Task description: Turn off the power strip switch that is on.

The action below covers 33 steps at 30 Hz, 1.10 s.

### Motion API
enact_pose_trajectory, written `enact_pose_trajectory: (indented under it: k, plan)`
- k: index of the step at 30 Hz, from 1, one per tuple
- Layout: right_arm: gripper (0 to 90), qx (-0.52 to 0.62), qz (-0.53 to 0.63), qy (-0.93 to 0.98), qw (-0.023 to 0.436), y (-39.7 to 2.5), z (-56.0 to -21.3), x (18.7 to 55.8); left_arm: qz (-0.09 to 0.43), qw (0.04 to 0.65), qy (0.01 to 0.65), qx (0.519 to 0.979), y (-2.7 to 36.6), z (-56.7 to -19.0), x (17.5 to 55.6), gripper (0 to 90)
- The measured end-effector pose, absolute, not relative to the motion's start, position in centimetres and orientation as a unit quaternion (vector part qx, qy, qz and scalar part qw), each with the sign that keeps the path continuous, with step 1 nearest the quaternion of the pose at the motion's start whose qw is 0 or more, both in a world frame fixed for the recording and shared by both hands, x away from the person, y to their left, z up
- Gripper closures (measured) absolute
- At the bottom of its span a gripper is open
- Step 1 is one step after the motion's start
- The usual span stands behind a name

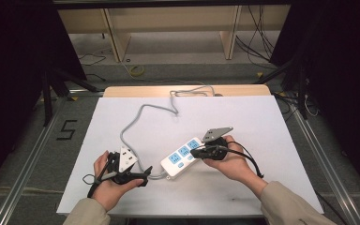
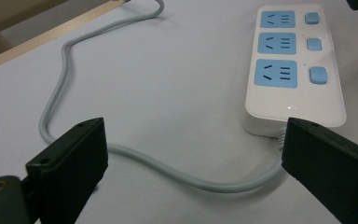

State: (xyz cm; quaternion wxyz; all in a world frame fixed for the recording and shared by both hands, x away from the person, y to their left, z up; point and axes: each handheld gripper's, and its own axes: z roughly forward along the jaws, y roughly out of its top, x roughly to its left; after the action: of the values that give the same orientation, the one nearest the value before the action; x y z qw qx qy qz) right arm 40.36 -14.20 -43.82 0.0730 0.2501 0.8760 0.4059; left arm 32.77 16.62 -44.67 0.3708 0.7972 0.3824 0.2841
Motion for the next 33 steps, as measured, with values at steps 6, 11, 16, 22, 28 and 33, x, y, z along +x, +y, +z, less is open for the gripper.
enact_pose_trajectory:
  k: [6, 11, 16, 22, 28, 33]
  plan:
    - [90.0, 0.253, 0.399, 0.879, 0.069, -13.7, -44.0, 40.6, 0.285, 0.372, 0.381, 0.797, 16.6, -44.6, 32.7, 6.6]
    - [90.0, 0.258, 0.396, 0.879, 0.068, -13.5, -44.1, 40.9, 0.284, 0.373, 0.382, 0.796, 16.5, -44.7, 32.8, 6.6]
    - [90.0, 0.263, 0.383, 0.883, 0.064, -13.2, -44.4, 41.3, 0.283, 0.373, 0.382, 0.796, 16.5, -44.7, 32.8, 6.6]
    - [90.0, 0.276, 0.369, 0.886, 0.056, -12.9, -45.1, 42.0, 0.283, 0.374, 0.382, 0.797, 16.5, -44.7, 32.8, 6.6]
    - [90.0, 0.277, 0.357, 0.891, 0.048, -12.4, -45.3, 42.3, 0.282, 0.374, 0.380, 0.798, 16.5, -44.7, 32.8, 6.7]
    - [90.0, 0.269, 0.345, 0.898, 0.048, -11.9, -45.5, 42.6, 0.284, 0.374, 0.381, 0.796, 16.6, -44.7, 32.8, 6.7]
